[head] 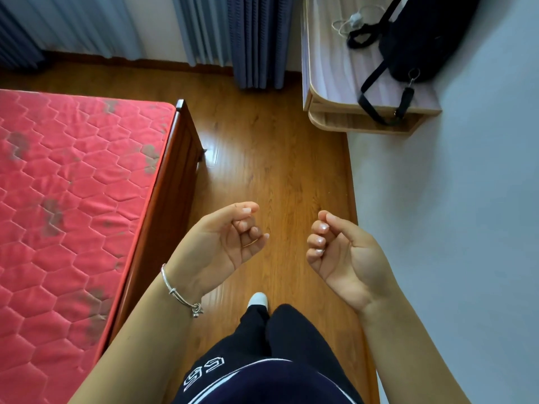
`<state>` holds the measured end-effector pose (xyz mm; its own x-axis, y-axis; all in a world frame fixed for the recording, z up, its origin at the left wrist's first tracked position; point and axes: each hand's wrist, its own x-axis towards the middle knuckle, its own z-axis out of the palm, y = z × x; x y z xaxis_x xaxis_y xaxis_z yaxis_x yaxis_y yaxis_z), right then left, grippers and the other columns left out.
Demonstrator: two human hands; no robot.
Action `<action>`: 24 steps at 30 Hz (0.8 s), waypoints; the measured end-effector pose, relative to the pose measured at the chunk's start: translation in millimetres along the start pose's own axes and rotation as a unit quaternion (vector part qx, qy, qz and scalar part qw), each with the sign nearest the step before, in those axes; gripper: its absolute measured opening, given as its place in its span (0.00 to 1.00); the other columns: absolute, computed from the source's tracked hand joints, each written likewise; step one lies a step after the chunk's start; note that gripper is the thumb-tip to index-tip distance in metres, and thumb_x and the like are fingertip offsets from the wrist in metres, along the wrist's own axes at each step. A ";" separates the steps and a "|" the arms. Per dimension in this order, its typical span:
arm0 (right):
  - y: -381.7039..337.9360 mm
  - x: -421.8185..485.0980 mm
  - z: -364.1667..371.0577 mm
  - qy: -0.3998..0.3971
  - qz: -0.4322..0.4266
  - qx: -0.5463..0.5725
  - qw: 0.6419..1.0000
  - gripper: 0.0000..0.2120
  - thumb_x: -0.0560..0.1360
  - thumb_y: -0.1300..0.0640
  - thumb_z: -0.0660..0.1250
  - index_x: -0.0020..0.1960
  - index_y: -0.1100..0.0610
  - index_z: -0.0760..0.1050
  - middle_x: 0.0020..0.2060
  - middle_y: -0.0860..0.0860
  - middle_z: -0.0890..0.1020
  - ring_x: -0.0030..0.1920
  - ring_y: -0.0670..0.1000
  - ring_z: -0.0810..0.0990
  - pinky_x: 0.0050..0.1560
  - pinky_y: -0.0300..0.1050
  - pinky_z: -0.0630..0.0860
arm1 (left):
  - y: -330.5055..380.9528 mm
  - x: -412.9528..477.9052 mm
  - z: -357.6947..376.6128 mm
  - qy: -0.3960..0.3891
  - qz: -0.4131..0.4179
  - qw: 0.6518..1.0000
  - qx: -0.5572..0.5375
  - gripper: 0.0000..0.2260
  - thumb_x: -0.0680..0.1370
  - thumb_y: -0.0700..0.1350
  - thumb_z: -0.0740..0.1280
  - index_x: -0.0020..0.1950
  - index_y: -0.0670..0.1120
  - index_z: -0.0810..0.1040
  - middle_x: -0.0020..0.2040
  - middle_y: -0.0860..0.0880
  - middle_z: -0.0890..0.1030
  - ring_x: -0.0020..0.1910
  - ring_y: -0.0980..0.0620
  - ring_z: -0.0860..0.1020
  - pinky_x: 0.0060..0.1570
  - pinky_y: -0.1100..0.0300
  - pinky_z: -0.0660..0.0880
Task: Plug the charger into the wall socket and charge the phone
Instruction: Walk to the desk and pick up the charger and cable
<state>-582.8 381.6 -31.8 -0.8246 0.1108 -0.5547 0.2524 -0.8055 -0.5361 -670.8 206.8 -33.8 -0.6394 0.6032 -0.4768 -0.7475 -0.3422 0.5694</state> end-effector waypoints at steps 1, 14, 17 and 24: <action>-2.5 5.4 3.5 0.000 0.000 0.002 1.000 0.05 0.69 0.57 0.65 0.39 0.55 0.80 0.32 0.49 0.74 0.31 0.45 0.73 0.30 0.36 0.72 | 4.5 6.6 0.9 0.003 -0.003 1.000 0.000 0.02 0.71 0.40 0.66 0.43 0.45 0.77 0.28 0.52 0.69 0.31 0.55 0.74 0.44 0.56 0.79; -64.5 87.5 21.5 -0.022 0.021 -0.015 0.999 0.05 0.69 0.56 0.66 0.39 0.55 0.80 0.32 0.49 0.74 0.31 0.46 0.72 0.30 0.37 0.71 | 50.3 92.2 23.2 0.038 0.016 0.999 -0.012 0.04 0.70 0.41 0.66 0.43 0.45 0.76 0.27 0.52 0.69 0.30 0.55 0.74 0.42 0.57 0.79; -83.5 105.2 19.7 -0.016 0.024 -0.014 0.999 0.05 0.68 0.56 0.66 0.39 0.55 0.80 0.32 0.50 0.74 0.31 0.46 0.72 0.30 0.37 0.71 | 58.4 112.7 30.1 0.047 0.019 0.999 -0.011 0.04 0.70 0.41 0.66 0.44 0.45 0.77 0.28 0.52 0.69 0.30 0.55 0.74 0.42 0.57 0.79; -114.1 146.1 27.5 -0.026 0.057 -0.033 0.998 0.06 0.68 0.56 0.65 0.44 0.56 0.77 0.32 0.50 0.74 0.31 0.46 0.71 0.30 0.36 0.71 | 85.4 144.8 28.9 0.082 0.029 0.996 0.005 0.04 0.71 0.41 0.65 0.45 0.45 0.75 0.28 0.52 0.68 0.30 0.56 0.74 0.43 0.58 0.79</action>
<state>-746.0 473.7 -34.1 -0.8133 -0.0106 -0.5818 0.3769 -0.7713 -0.5128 -822.0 285.7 -34.9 -0.7023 0.4570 -0.5458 -0.7076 -0.3644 0.6054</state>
